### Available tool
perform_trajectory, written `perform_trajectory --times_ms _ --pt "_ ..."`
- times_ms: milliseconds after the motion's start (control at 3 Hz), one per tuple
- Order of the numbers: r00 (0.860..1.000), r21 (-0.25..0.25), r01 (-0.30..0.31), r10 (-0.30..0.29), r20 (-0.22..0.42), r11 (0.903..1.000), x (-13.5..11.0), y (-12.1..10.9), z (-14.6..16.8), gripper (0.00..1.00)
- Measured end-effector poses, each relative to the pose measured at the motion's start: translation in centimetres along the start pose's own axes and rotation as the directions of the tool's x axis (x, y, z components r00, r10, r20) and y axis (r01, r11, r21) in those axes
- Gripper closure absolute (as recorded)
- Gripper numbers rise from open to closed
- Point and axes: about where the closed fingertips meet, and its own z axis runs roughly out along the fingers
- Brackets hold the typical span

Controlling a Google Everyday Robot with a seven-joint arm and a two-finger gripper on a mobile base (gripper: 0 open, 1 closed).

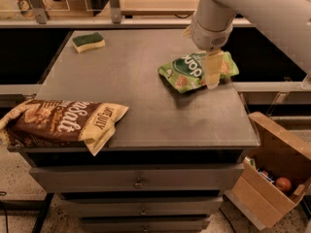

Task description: Move green rice chip bag near brown chip bag

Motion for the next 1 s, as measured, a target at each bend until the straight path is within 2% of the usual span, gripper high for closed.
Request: perform_trajectory --times_ms 333,667,1000 --pt "0.998 -0.025 0.036 -0.035 0.053 0.9990 -2.4 -0.7 2.4 0.00" --pt "0.995 -0.046 0.058 -0.054 0.080 0.9972 -3.7 -1.5 4.2 0.04" --pt "0.994 -0.066 0.063 -0.056 0.095 0.9958 -4.5 -1.4 5.5 0.22"
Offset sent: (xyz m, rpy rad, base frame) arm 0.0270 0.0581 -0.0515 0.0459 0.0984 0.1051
